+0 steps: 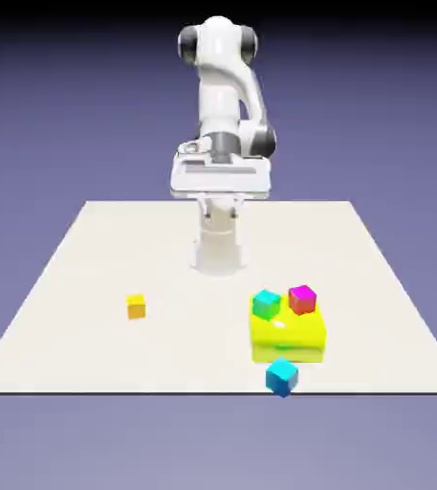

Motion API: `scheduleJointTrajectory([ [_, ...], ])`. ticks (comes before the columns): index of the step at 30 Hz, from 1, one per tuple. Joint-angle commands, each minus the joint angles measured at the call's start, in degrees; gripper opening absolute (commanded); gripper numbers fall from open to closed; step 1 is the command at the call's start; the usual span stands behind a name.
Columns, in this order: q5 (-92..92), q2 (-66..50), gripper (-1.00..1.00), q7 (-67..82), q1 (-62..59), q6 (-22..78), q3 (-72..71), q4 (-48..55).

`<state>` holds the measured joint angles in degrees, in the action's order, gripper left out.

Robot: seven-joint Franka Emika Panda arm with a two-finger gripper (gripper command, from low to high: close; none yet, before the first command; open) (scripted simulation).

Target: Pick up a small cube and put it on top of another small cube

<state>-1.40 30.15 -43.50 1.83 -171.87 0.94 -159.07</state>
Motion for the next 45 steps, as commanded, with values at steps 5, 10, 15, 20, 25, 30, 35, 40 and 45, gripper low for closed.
scheduleJointTrajectory([
  [5, -5.83, -10.39, 0.0, -4.34, 4.72, 8.85, 3.91, 8.02],
  [10, -11.65, -20.77, 0.0, -8.67, 9.44, 17.7, 7.81, 16.03],
  [15, -17.48, -31.15, 0.0, -13.0, 14.16, 26.55, 11.72, 24.05],
  [20, -23.3, -41.53, 0.0, -17.34, 18.88, 35.4, 15.63, 32.06],
  [25, -29.13, -51.91, 0.0, -21.67, 23.6, 44.25, 19.53, 40.08],
  [30, -34.95, -62.3, 0.0, -26.01, 28.32, 53.09, 23.44, 48.09],
  [35, -33.02, -65.05, 0.0, -28.69, 23.97, 51.89, 18.0, 49.1],
  [40, -27.85, -66.19, 0.0, -31.71, 15.14, 46.93, 7.62, 48.12],
  [45, -22.68, -67.32, 0.0, -34.74, 6.31, 41.98, -2.75, 47.13],
])
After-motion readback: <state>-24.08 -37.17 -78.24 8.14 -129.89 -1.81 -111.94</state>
